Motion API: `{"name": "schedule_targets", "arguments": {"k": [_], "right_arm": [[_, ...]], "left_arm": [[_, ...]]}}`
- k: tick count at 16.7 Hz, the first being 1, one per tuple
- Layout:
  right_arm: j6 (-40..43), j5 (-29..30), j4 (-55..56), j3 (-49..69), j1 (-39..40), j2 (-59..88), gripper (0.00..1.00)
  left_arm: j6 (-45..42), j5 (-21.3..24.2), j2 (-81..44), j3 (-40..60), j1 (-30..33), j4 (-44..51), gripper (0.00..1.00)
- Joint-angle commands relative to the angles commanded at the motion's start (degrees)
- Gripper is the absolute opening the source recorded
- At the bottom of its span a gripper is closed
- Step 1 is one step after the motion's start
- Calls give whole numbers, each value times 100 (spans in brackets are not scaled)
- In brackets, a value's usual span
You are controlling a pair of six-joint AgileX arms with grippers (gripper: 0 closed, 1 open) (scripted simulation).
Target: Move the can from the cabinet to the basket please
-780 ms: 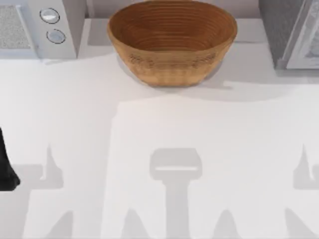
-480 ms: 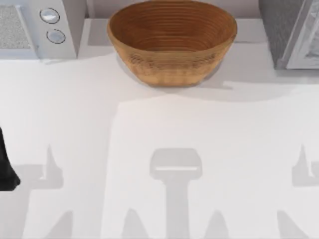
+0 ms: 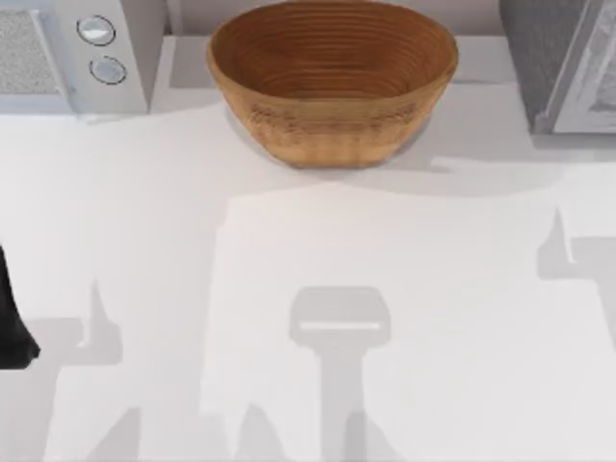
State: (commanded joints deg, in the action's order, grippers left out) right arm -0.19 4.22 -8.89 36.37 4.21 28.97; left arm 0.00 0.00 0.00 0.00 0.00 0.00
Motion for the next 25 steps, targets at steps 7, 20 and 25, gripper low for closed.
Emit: {"name": "schedule_targets", "arguments": {"k": [7,20,25], "right_arm": [[-43,438,-915,3825,371,2848,100],[-71,700,-1493,6327,613,4688,100],[-39,1193,-1358,6838,1062,5307,100]], "left_arm": [[0,0,0,0,0,0,100],[0,0,0,0,0,0,100],[0,0,0,0,0,0,100]]}}
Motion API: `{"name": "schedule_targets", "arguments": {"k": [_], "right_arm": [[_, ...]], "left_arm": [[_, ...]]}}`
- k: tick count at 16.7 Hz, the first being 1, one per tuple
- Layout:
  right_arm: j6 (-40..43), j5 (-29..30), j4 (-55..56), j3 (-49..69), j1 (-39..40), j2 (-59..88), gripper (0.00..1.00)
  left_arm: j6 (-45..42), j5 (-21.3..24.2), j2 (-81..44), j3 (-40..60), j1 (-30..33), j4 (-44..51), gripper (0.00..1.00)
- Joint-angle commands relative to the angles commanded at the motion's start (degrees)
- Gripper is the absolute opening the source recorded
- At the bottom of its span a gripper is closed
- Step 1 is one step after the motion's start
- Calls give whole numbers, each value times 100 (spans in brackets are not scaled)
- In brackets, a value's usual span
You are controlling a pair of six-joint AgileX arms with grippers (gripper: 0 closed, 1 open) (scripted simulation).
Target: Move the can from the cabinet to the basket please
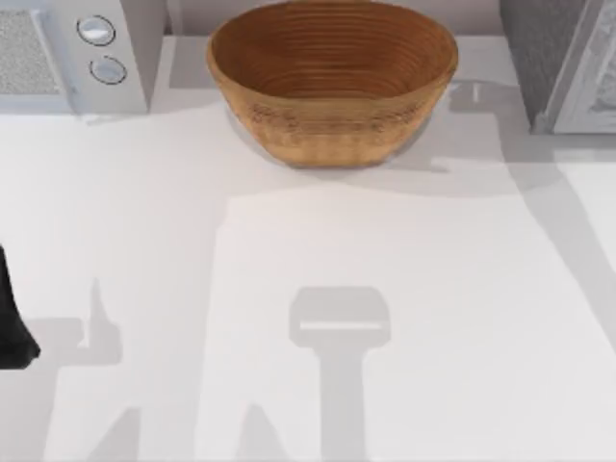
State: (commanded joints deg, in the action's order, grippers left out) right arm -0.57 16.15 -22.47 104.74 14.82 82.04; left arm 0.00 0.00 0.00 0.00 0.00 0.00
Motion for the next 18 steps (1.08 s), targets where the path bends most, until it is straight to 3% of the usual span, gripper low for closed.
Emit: {"name": "schedule_targets", "arguments": {"k": [6,11,18], "right_arm": [[-5,779,239,727,753,959,100],[-6,748,223,790,718,1022,100],[-4,494,19,2073,450,2079,100]], "left_arm": [[0,0,0,0,0,0,100],[0,0,0,0,0,0,100],[0,0,0,0,0,0,100]]}}
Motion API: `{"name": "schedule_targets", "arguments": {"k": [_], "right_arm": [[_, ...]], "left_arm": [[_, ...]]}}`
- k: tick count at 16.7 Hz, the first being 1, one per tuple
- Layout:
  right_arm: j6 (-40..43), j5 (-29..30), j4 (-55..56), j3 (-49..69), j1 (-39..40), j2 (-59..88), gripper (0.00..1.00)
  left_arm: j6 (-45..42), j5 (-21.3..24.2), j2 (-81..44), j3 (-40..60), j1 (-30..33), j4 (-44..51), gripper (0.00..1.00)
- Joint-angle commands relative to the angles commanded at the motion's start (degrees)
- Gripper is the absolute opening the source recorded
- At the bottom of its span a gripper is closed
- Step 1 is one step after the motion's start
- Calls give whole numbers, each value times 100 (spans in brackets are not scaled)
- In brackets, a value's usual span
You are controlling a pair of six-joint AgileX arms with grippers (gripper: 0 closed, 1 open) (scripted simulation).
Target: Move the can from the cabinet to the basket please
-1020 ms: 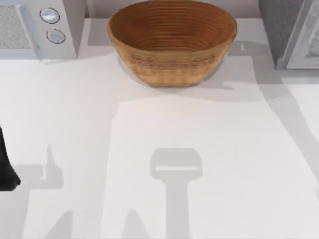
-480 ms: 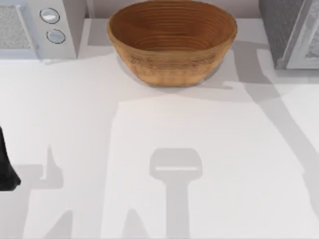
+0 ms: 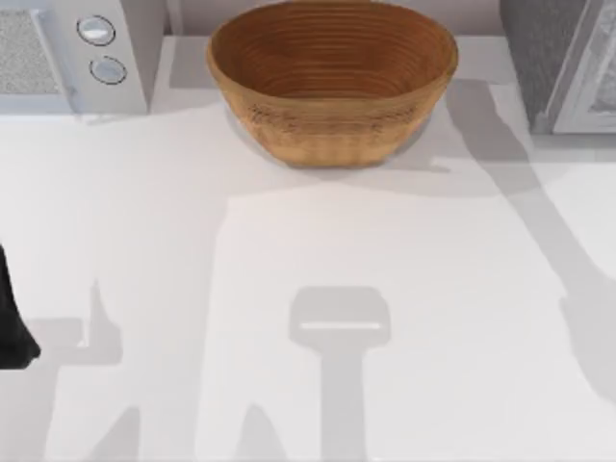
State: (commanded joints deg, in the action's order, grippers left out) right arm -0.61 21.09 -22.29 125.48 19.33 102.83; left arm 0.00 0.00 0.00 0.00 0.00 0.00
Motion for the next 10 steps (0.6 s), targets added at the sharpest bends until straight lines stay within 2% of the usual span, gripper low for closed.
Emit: {"name": "schedule_targets", "arguments": {"k": [7,10], "right_arm": [[1,-73,-52,318,-77,266,100],[1,-73,-52,318,-77,266,77]], "left_arm": [[0,0,0,0,0,0,100],[0,0,0,0,0,0,100]]}}
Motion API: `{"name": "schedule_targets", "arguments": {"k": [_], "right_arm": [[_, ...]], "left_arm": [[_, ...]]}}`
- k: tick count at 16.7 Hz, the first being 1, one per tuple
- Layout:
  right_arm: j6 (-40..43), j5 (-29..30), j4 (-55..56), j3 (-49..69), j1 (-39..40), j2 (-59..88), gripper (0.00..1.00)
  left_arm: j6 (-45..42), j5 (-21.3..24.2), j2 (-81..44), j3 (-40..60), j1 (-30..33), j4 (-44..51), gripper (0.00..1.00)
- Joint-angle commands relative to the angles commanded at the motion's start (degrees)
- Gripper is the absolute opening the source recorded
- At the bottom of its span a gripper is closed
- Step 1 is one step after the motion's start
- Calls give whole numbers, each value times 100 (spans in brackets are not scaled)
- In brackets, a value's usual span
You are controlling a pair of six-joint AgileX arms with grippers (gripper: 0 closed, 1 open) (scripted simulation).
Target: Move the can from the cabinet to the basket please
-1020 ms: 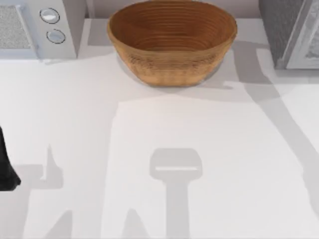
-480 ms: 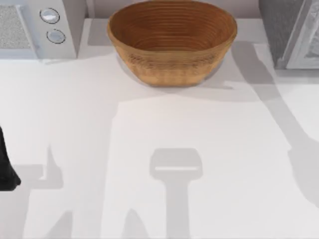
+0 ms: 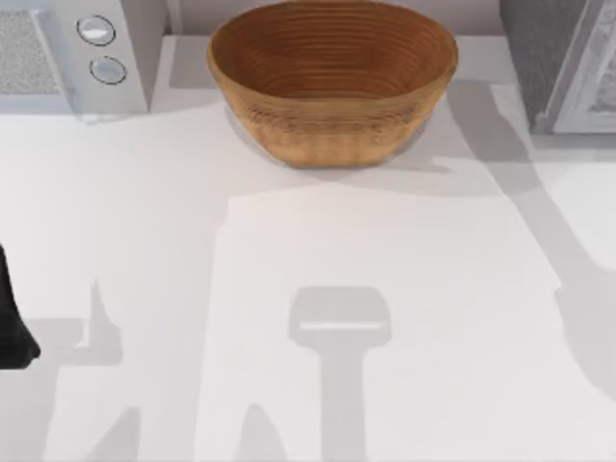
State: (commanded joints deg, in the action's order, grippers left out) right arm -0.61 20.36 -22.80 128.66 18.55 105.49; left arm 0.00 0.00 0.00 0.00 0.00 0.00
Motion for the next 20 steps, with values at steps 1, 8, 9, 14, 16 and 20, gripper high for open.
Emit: {"name": "schedule_targets", "arguments": {"k": [1,8,9,14,16,20], "right_arm": [[0,0,0,0,0,0,70],[0,0,0,0,0,0,17],[0,0,0,0,0,0,10],[0,0,0,0,0,0,0],[0,0,0,0,0,0,0],[-7,15,-15,-9,25,-22,0]], "left_arm": [[0,0,0,0,0,0,100],[0,0,0,0,0,0,100],[0,0,0,0,0,0,100],[0,0,0,0,0,0,100],[0,0,0,0,0,0,100],[0,0,0,0,0,0,100]]}}
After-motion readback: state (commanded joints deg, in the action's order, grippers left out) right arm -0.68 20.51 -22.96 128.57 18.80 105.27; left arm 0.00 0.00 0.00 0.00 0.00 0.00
